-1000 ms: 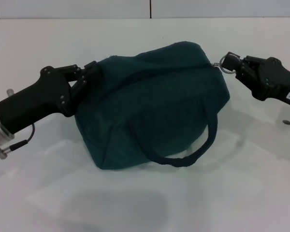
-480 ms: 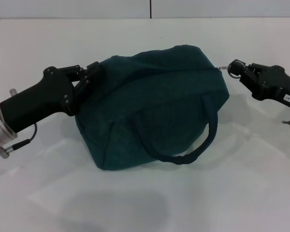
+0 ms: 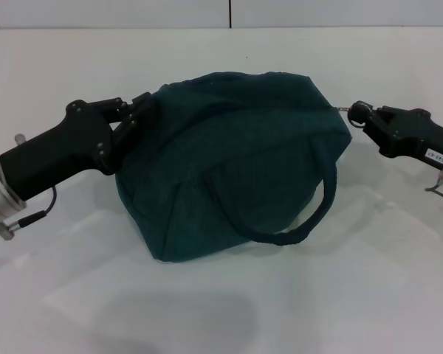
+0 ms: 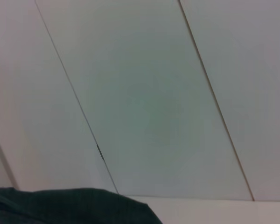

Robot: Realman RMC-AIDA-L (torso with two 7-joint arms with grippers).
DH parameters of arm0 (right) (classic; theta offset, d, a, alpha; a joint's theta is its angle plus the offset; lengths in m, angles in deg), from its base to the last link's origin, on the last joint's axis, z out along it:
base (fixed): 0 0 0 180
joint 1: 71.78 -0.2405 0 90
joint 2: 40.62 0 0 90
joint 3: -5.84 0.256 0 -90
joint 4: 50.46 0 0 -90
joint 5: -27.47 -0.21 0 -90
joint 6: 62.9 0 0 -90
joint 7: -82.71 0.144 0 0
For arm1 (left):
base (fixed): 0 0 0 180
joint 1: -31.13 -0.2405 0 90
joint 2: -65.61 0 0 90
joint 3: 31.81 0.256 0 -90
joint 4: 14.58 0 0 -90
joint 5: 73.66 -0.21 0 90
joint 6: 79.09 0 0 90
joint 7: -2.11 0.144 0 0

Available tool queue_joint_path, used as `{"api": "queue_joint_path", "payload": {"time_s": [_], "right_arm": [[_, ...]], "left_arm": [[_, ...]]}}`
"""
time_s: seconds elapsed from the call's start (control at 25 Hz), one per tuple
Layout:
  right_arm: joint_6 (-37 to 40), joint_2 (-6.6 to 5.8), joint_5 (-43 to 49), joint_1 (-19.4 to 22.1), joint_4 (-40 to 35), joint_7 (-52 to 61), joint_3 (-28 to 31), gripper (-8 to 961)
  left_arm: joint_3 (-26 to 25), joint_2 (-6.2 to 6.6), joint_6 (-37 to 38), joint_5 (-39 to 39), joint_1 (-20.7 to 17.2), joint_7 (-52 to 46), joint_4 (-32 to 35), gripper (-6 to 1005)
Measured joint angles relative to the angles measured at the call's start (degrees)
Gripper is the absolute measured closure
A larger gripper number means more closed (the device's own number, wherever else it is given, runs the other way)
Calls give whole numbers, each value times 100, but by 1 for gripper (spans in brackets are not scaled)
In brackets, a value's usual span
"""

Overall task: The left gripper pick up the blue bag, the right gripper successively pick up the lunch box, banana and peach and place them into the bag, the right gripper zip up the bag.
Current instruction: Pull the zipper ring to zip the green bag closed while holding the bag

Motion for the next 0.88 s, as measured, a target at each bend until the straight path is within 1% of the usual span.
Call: {"api": "queue_joint_path", "payload": {"time_s": [0.28, 0.36, 0.6, 0.72, 0.88], "right_arm": [[-131, 6, 79, -223, 271, -17, -49, 937], [-25, 9, 82, -236, 273, -18, -72, 937], [723, 15, 24, -205, 237, -20, -31, 936], [594, 16, 32, -238, 252, -18, -32, 936], [154, 16, 65, -308, 288, 9, -121, 936]], "left_arm": [[-7, 2, -6, 27, 0, -1, 1, 948], [-7, -2, -7, 35, -1, -11, 1, 948], [-7, -29, -9, 106, -2, -82, -30, 948], [-6, -65, -9, 121, -2, -85, -34, 949], [-6, -85, -8, 121, -2, -140, -5, 949]]}}
